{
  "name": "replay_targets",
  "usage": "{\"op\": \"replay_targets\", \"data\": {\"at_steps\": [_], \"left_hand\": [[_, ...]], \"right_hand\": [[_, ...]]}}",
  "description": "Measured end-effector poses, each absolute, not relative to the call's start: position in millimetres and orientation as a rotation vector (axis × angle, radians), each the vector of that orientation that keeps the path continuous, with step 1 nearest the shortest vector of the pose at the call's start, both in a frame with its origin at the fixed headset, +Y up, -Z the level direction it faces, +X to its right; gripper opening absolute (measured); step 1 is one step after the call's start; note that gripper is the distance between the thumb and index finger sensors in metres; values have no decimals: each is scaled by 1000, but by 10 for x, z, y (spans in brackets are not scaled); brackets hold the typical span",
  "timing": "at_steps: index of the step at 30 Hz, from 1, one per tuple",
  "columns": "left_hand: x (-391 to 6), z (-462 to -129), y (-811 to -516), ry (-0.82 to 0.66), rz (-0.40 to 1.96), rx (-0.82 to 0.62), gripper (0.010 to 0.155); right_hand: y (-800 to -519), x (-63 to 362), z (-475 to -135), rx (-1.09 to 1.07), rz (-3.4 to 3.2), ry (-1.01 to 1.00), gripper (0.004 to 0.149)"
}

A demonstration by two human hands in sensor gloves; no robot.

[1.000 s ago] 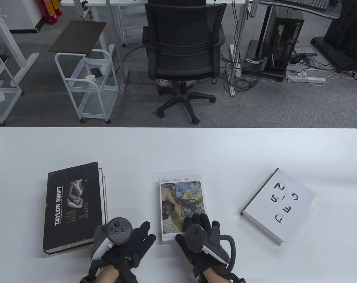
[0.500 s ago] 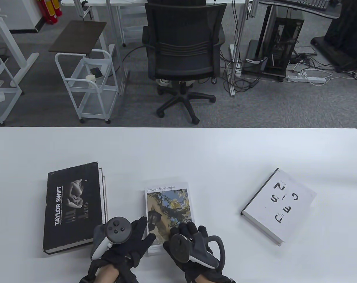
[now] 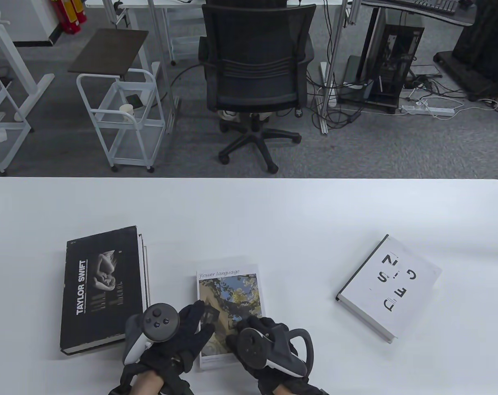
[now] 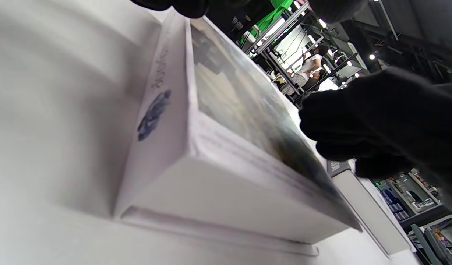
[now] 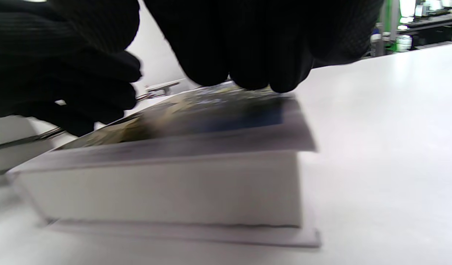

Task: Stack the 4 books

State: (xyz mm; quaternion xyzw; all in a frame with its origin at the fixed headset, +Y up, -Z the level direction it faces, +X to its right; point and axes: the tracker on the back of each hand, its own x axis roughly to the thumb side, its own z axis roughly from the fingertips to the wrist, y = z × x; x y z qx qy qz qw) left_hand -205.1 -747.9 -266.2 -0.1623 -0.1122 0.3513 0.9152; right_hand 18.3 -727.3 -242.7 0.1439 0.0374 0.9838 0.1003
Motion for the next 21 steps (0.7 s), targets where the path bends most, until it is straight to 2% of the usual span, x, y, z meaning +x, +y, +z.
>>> {"op": "replay_targets", "data": {"at_steps": [4, 7, 13, 21], "left_hand": [[-2044, -2621, -7487, -240, 722, -371, 77], [-2055, -2597, -7496, -226, 709, -378, 79], [-2086, -2583, -7526, -185, 673, -394, 78], [-2152, -2617, -7606, -106, 624, -441, 78]], "right_hand": [[-7320, 390, -2532, 232, 2895, 184, 75], [-7370, 492, -2582, 150, 2900, 256, 78], [-7458, 540, -2628, 119, 2871, 357, 74], [-7467, 530, -2626, 104, 2905, 396, 68]]}}
